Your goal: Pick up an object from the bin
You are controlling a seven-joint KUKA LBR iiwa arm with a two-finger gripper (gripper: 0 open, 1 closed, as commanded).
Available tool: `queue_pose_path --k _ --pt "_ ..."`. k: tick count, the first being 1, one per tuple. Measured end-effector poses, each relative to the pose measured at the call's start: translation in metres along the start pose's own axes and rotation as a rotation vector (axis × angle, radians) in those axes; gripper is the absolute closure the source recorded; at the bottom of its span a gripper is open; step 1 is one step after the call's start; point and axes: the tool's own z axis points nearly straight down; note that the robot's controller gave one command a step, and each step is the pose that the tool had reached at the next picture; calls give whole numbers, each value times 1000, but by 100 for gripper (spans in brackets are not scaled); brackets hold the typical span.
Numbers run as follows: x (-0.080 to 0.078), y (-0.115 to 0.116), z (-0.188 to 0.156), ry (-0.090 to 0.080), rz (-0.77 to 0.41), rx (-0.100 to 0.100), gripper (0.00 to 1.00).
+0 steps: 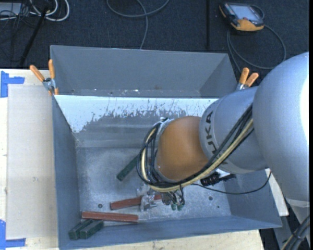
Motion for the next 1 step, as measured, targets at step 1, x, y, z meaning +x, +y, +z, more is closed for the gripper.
queue_pose_path --k 1 --pt "-10 17 -88 1 -137 1 100"
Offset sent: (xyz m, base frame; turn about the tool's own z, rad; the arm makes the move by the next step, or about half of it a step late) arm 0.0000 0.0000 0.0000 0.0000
